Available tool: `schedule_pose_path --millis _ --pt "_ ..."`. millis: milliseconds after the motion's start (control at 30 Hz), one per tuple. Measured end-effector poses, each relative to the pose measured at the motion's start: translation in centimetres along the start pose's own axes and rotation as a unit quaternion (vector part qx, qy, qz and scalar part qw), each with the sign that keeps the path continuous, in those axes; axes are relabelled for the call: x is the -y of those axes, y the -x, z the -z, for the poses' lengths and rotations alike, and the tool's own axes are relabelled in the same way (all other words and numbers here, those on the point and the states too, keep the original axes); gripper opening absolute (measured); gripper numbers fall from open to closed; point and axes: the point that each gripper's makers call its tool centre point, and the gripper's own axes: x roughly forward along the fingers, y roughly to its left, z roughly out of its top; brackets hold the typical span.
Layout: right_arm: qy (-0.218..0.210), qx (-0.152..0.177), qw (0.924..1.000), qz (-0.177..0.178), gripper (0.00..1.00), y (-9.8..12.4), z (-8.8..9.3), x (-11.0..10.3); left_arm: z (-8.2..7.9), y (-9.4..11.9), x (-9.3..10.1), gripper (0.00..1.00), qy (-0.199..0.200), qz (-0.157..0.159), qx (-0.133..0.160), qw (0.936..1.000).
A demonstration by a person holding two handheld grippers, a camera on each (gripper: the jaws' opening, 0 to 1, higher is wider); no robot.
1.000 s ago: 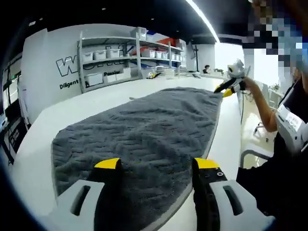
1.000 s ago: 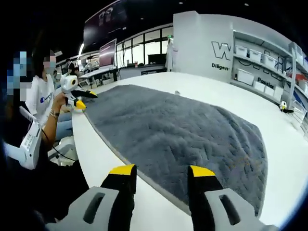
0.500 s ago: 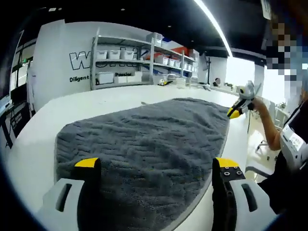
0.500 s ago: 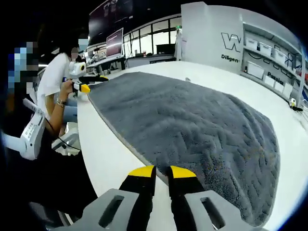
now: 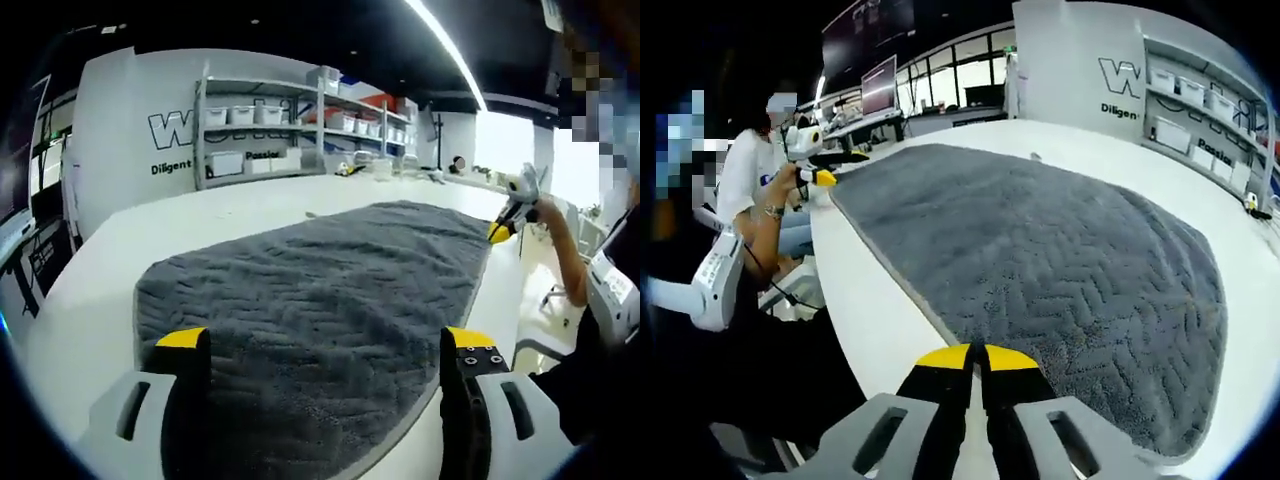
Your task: Open the folded towel by lifting each exposed corner and separating the folded layers until the towel lies flat within the target outline without major curled edges
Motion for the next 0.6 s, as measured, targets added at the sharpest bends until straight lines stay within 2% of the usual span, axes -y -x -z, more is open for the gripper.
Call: schedule_pose_path --millis 200,333,367,433,533,600 --pt "0.003 -0.003 1.0000 -0.001 0.01 0.2 0.2 -0.4 0.2 0.3 -0.7 0.94 0.002 -0.009 -0.003 1.0000" --pt "0.006 0.010 0.9997 -0.020 0.21 0.3 -0.1 -0.8 0.3 0.4 -1.1 0.94 0.004 -0.010 -0.002 0.9999" --pt "0.000 0.014 0.9998 -0.017 0.22 0.4 -0.3 -0.6 0.2 0.4 -1.2 0.94 0.004 -0.012 -0.001 0.9999" --pt "0.011 0.030 0.9994 0.015 0.29 0.9 -1.0 0.6 0.2 0.5 -1.4 0.94 0.005 -0.014 0.002 0.9999" --pt "0.019 0.055 0.9981 0.020 0.41 1.6 -2.0 1.1 0.2 0.7 -1.7 0.94 0.009 -0.018 0.004 0.9998" --pt "0.006 0.054 0.9979 0.034 0.50 1.6 -2.0 1.6 0.3 0.8 -1.8 0.95 0.011 -0.021 0.004 0.9997"
